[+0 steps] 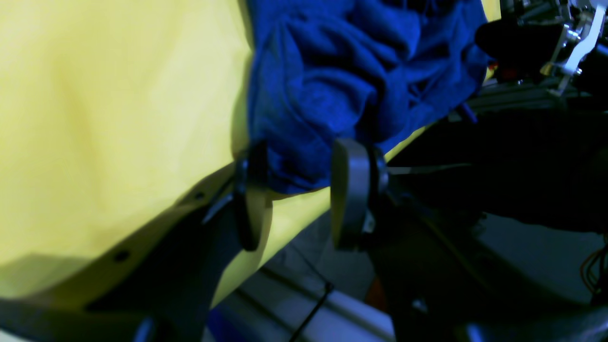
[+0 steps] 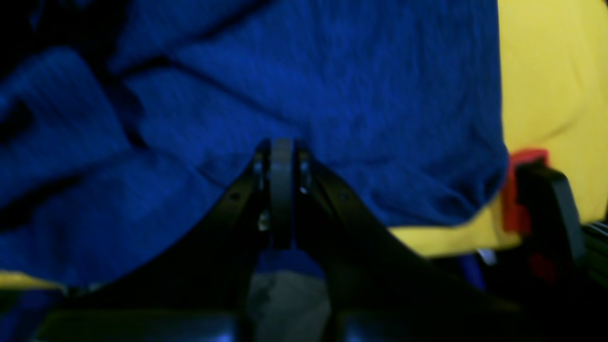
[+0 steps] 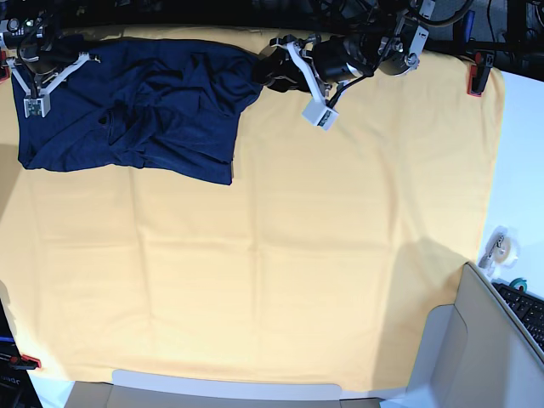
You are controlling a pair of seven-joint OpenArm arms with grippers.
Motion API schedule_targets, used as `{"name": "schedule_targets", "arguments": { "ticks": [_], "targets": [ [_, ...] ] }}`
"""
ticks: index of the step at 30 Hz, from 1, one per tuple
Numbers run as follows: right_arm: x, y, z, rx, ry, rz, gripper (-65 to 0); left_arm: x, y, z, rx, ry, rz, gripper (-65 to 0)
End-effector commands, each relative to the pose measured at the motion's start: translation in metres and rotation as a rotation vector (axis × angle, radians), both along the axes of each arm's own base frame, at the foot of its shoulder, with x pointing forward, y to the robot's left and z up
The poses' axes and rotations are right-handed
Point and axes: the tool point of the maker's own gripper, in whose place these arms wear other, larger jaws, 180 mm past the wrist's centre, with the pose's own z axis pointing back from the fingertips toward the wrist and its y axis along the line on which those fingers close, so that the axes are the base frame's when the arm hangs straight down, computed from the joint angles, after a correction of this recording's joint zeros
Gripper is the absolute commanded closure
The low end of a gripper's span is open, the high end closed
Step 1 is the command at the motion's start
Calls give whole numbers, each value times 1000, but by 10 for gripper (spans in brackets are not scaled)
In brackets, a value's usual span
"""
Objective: Fold the T-shirt properly
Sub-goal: 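Move the left gripper to the shirt's collar edge and grasp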
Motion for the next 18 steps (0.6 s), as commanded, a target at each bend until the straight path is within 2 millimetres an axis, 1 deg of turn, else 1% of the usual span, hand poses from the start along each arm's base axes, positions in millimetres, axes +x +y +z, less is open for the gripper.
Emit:
{"name": "schedule_targets", "arguments": {
  "ticks": [1,3,8,11,16,18],
  "targets": [
    [2,-8,9,-40,-10,27,0,15,-9,16,-46,-55,5,-224],
    [-5,-11,8,-51,15,35,0,20,-13,18,-55,-64,4,-224],
    [-19,-10,3,-50,55,38,0,32,-13,19,-51,-83,2,-224],
    [-24,-10,1,-49,71,40,0,33,-18,18,-49,-87,-20,-224],
    [-28,-9,-1,-43,78,37,0,26,-25,-9,-23,-10,-54,-224],
    [-28,-8,-1,-42,79,38,0,25,-29,-12,-24,-4,-70,-223]
  ]
}}
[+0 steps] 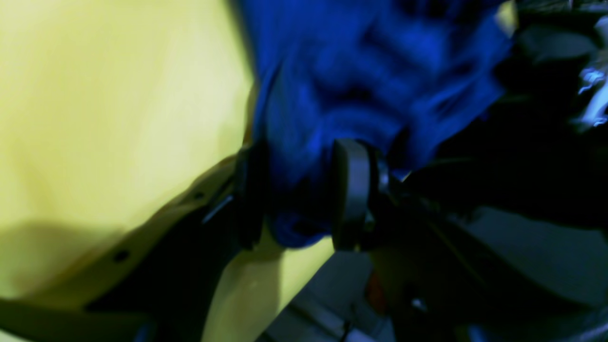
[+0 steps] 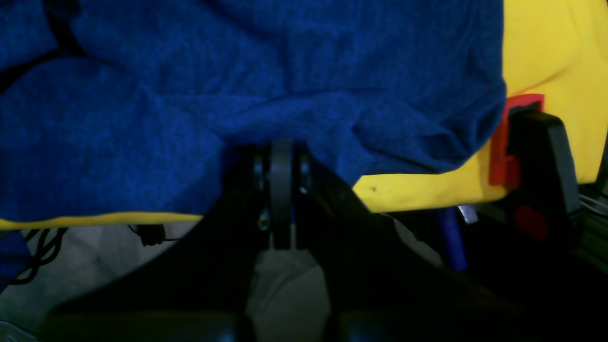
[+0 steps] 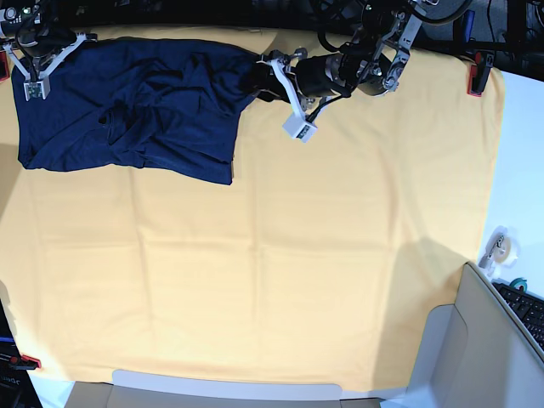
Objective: Fold the T-shirt properly
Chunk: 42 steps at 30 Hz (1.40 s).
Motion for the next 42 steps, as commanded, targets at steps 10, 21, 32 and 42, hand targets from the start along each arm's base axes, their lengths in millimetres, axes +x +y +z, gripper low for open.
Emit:
{"name": "schedule_targets", "arguments": {
  "ticks": [10,21,32,42],
  "targets": [
    [6,20,-4,24,6,83,0,6,-23,22,-47,-78,-99,-96],
    [5,20,-5,26,9,82,0,-29,-96,88,-113,-350,-532,0],
    [6,20,-5,26,5,82,0,-72,-140,103,-135,-492,-769,-23],
    [8,33,-13,57,21,114,0,-69,-120,68,45,-555,-794,-206]
  ]
}}
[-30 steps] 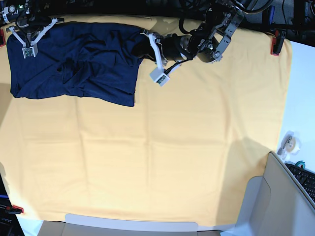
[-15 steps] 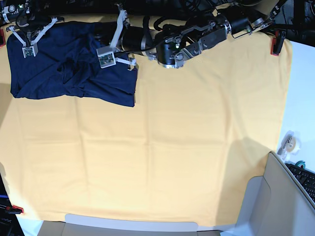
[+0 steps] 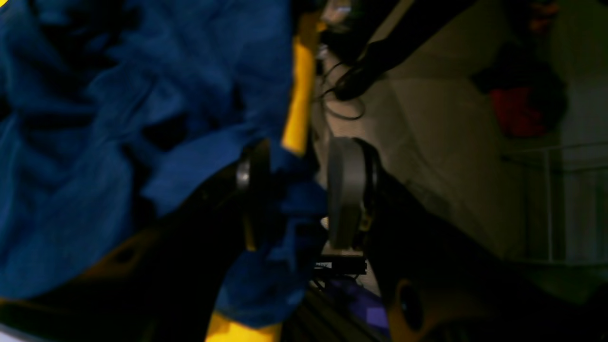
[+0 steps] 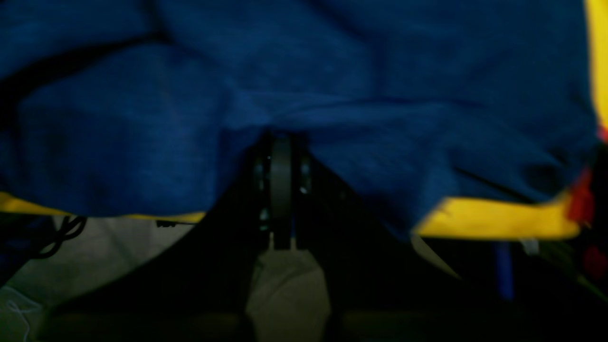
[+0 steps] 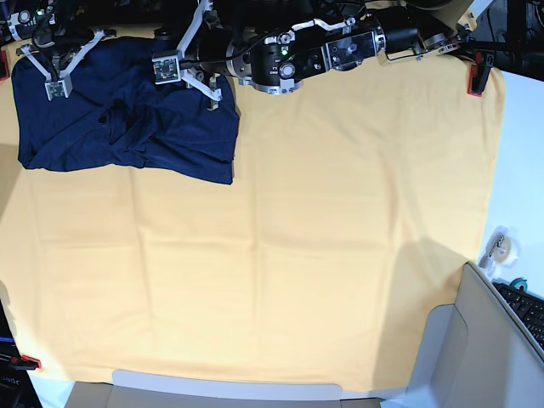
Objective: Fold the T-shirt properly
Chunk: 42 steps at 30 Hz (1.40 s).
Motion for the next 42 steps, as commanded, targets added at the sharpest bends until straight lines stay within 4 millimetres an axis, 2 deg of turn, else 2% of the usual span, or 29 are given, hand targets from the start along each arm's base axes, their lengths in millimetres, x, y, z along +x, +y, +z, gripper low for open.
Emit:
{"name": "schedule_targets", "arguments": {
  "ticks": [1,4,8,12,16,21,25,29,31,36,42],
  "targets": [
    [5,1,5,-7,-18,29,0,6,8,0,14,-13,15,-206],
    [11,10,3,9,-26,51,0,23,23,-7,40,-2,89,-183],
    [13,12,4,12,-32,55,0,51,46,-12,38,50,256,0],
    [13,11,5,8,-34,53,0,75,72,-17,25,98,426,-2],
    [14,7,10,-7,-39,65,0,87,80,-15,15,94,479,0],
    [16,-18,25,-47,-68,42,0,100,86,-11,7,86,525,0],
    [27,-40,52,-18,-163,-10,0,107,91,-15,28,129,626,0],
    [37,-61,83,15,-295,-97,0,112,83,-9,3,127,629,0],
    [43,-66,93,25,-341,-117,0,116,79,-4,-10,119,626,0],
    [48,-66,97,32,-367,-121,0,114,53,-10,-4,145,580,0],
    [50,-65,97,36,-373,-122,0,113,42,-25,37,162,551,0]
  ]
}}
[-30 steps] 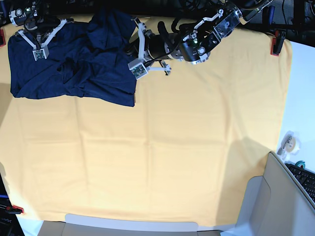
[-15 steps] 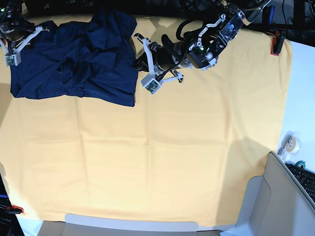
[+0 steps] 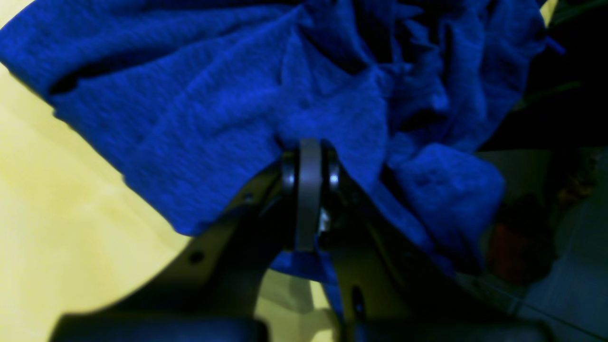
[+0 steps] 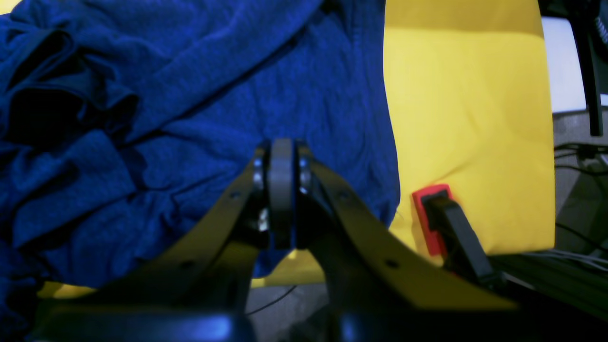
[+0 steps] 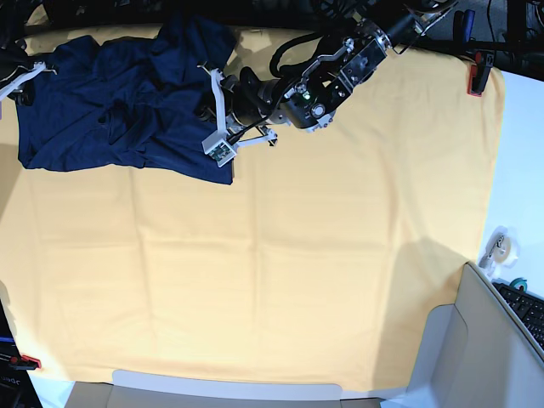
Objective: Fold the T-shirt properly
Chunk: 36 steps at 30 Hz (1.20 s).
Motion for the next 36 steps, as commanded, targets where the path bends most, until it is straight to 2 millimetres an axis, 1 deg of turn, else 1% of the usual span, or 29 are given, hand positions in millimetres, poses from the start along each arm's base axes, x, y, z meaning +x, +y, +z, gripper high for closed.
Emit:
{"name": "schedule_targets", "arguments": {
  "ticks": [1,4,7,9,11,13,15,18,22,24,26,29,30,32,34,36],
  "targets": [
    [5,-1,9,-20,-28,19,0,7,-5,8,-23,-30,-2,0],
    [5,-1,9,-20,-28,19,0,10,-2,0,0,-18,2,0],
    [5,-1,9,-20,-28,19,0,8,-2,-6,12,-4,-2,0],
    [5,-1,9,-20,-28,19,0,-4,-9,-10,22,0,-42,0],
    [5,-1,9,-21,-27,18,0,-11,-12,-13,49,-20,-73,0],
    [5,-1,9,-21,-27,18,0,-18,-24,-11,61,-46,-106,0],
    [4,-2,8,-21,-26,17,0,-26,-31,-13,73,-62,-132,0],
    [4,-2,8,-22,-25,16,0,-45,-54,-5,44,-72,-201,0],
    [4,-2,7,-22,-21,16,0,-78,-83,8,2,-86,-313,0],
    [2,0,5,-13,-20,10,0,-81,-88,12,-1,-117,-352,0],
    [1,0,4,-9,-20,5,0,-88,-93,15,-3,-154,-403,0],
    [1,1,3,-6,-20,3,0,-96,-106,26,-75,-209,-431,0],
    [1,1,3,-5,-20,4,0,-95,-109,30,-99,-222,-425,0],
    [1,1,3,-6,-21,4,0,-91,-107,31,-131,-241,-403,0],
    [1,1,3,-5,-20,4,0,-87,-106,41,-182,-274,-383,0],
    [1,1,3,-5,-22,4,0,-81,-100,48,-214,-303,-359,0]
  ]
}}
